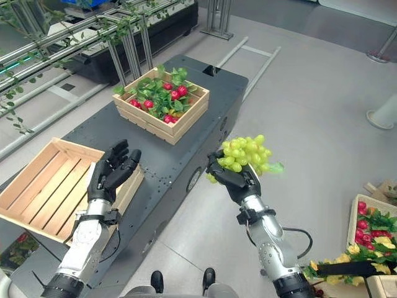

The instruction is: Pick up the fruits from the basket on one side to the basket on the other side

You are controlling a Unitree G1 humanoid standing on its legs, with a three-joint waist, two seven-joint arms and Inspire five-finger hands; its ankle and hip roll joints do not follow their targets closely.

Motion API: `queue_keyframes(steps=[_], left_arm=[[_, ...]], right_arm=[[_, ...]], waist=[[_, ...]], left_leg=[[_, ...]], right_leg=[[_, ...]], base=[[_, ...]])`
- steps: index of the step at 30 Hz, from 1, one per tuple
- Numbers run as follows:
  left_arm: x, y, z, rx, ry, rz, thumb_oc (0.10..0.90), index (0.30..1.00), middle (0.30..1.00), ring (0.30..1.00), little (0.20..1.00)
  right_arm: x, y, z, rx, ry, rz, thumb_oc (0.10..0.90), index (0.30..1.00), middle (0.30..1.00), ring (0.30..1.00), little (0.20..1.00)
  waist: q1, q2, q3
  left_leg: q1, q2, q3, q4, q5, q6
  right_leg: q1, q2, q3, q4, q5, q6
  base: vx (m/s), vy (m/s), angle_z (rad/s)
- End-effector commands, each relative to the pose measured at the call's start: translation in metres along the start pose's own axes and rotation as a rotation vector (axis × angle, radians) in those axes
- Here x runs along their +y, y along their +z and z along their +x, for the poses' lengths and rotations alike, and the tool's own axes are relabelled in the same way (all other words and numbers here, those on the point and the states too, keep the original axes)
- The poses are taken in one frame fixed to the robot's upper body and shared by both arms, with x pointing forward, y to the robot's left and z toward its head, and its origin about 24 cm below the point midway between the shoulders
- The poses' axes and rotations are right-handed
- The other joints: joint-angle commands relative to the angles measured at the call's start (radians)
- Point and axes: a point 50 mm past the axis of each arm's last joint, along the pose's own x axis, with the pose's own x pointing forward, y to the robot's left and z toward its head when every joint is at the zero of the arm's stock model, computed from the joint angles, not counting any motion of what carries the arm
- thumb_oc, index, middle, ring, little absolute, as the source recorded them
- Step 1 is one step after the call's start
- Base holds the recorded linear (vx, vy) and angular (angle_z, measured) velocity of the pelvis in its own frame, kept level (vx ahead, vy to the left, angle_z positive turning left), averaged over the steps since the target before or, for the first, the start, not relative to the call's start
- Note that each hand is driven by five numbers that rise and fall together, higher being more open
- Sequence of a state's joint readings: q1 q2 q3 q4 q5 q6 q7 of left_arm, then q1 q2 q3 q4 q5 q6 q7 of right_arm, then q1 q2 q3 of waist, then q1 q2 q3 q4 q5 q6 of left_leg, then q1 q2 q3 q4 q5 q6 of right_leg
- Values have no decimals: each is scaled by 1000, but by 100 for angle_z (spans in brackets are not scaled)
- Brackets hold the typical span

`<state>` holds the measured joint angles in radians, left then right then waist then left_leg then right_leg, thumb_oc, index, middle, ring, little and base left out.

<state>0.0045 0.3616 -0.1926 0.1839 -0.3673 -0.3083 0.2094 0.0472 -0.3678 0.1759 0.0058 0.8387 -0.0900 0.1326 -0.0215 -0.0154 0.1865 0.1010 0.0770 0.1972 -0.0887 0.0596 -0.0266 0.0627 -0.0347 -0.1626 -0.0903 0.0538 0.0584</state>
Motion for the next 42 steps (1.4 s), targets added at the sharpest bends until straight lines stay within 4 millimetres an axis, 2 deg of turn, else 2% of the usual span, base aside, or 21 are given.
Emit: queue_keyframes(steps=[1,2,3,4,5,6,7,8,9,11,13,18,24,29,31,32,33,34,38,40,42], left_arm=[[-8,28,16,-150,-82,21,800,900,900,900,900],[-11,22,15,-111,-115,-22,800,900,900,900,900],[-12,15,12,-68,-136,-70,800,900,900,900,900],[-11,9,7,-42,-138,-87,800,900,900,900,900],[-9,7,4,-40,-131,-88,800,900,900,900,900],[-3,-2,-11,-18,-112,-77,800,900,900,900,900],[-2,-3,-16,-15,-98,-69,800,900,900,900,900],[-2,-3,-16,-10,-101,-70,800,900,900,900,900],[-4,-5,-11,16,-132,-90,800,900,900,900,900],[-13,-17,-6,77,-172,-39,800,900,900,900,900],[-16,-23,0,124,-157,-15,800,900,900,900,900],[-17,-35,2,196,-153,-14,800,900,900,900,900],[-14,-41,-5,220,-129,-18,800,900,900,900,900],[-18,-35,0,197,-149,28,800,900,900,900,900],[-15,-36,-2,200,-124,57,800,900,900,900,900],[-8,-37,-5,204,-81,64,800,900,900,900,900],[-6,-37,-6,204,-67,61,800,900,900,900,900],[4,-36,-9,198,-22,48,800,900,900,900,900],[12,-45,-12,255,39,-37,800,900,900,900,900],[12,-50,-14,277,63,-69,800,900,900,900,900],[13,-52,-16,280,93,-81,800,900,900,900,900]], right_arm=[[22,35,13,-234,86,-29,400,300,300,300,300],[19,27,12,-198,63,-33,400,300,300,300,300],[15,22,11,-174,47,-43,400,300,300,300,300],[13,19,11,-156,44,-51,400,300,300,300,300],[13,18,10,-148,51,-53,400,300,300,300,300],[12,14,10,-115,66,-59,400,300,300,300,300],[13,13,13,-104,79,-67,400,300,300,300,300],[13,14,14,-108,80,-73,400,300,300,300,300],[15,16,22,-123,70,-103,400,300,300,300,300],[11,8,24,-96,-12,-97,400,300,300,300,300],[13,1,22,-60,-15,-66,400,300,300,300,300],[6,-21,11,23,-32,-60,400,300,300,300,300],[3,-26,1,24,-58,-37,400,300,300,300,300],[10,-19,-10,0,12,-18,400,300,300,300,300],[10,-16,-11,-11,42,-8,400,300,300,300,300],[13,-13,-9,-13,71,-2,400,300,300,300,300],[14,-13,-9,-9,83,-2,400,300,300,300,300],[18,-11,-6,-10,117,-6,400,300,300,300,300],[24,-15,-2,-19,103,-11,400,300,300,300,300],[26,-17,-1,-16,102,-6,400,300,300,300,300],[29,-21,-1,-9,117,-1,400,300,300,300,300]], waist=[[-25,-28,-99],[-29,-37,-86],[-26,-43,-74],[-20,-46,-64],[-16,-45,-62],[8,-39,-51],[21,-31,-47],[26,-27,-45],[36,-10,-36],[11,7,-23],[-9,11,-19],[-33,14,-34],[-51,0,-38],[-83,-8,-22],[-78,-11,-13],[-64,-9,-8],[-60,-7,-9],[-44,3,-4],[-27,20,-19],[-19,15,-26],[-7,7,-30]], left_leg=[[-38,-73,-11,70,-109,42],[-83,-73,-25,183,-120,32],[-121,-78,-69,269,-110,27],[-132,-92,-118,318,-130,35],[-131,-100,-144,327,-133,40],[-118,-141,-291,316,-134,59],[-100,-153,-366,250,-128,66],[-96,-156,-393,223,-123,67],[-97,-164,-440,173,-124,79],[-71,-141,-379,132,-123,89],[-59,-151,-381,106,-115,98],[-27,-150,-350,43,-108,115],[-16,-148,-282,41,-127,132],[-9,-154,-231,17,-139,143],[2,-152,-193,6,-144,139],[10,-148,-144,1,-146,135],[10,-146,-132,1,-146,135],[17,-135,-85,1,-144,136],[-8,-127,-70,27,-138,150],[-8,-122,-60,36,-142,149],[14,-114,-30,32,-152,132]], right_leg=[[57,12,50,25,-92,-52],[55,10,71,46,-89,-61],[55,9,95,56,-81,-65],[48,5,125,69,-76,-63],[45,4,139,73,-73,-62],[28,8,211,89,-59,-57],[16,16,245,104,-59,-55],[9,20,257,115,-63,-54],[-28,31,284,168,-102,-50],[-80,22,244,262,-110,-33],[-86,23,276,240,-95,-20],[-77,17,279,180,-67,-2],[-85,0,278,182,-46,16],[-130,-23,324,135,56,47],[-146,-47,265,122,108,58],[-164,-65,172,153,125,67],[-168,-69,152,166,124,68],[-175,-90,75,238,104,63],[-152,-105,44,442,9,20],[-118,-120,16,422,-1,16],[-43,-148,-42,335,-9,26]], base=[[-124,-84,-14],[-116,-37,-17],[-96,16,-29],[-49,52,-33],[-26,154,-59],[-23,193,-95],[-33,207,-128],[-106,272,-176],[-100,252,-171],[-86,313,-157],[-78,231,-111],[-2,142,-42],[-12,140,-15],[-55,133,-20],[-83,100,-49],[-88,88,-90],[-116,116,-129],[-103,93,-155],[-59,10,-117],[10,-87,-40],[76,-139,-37]])
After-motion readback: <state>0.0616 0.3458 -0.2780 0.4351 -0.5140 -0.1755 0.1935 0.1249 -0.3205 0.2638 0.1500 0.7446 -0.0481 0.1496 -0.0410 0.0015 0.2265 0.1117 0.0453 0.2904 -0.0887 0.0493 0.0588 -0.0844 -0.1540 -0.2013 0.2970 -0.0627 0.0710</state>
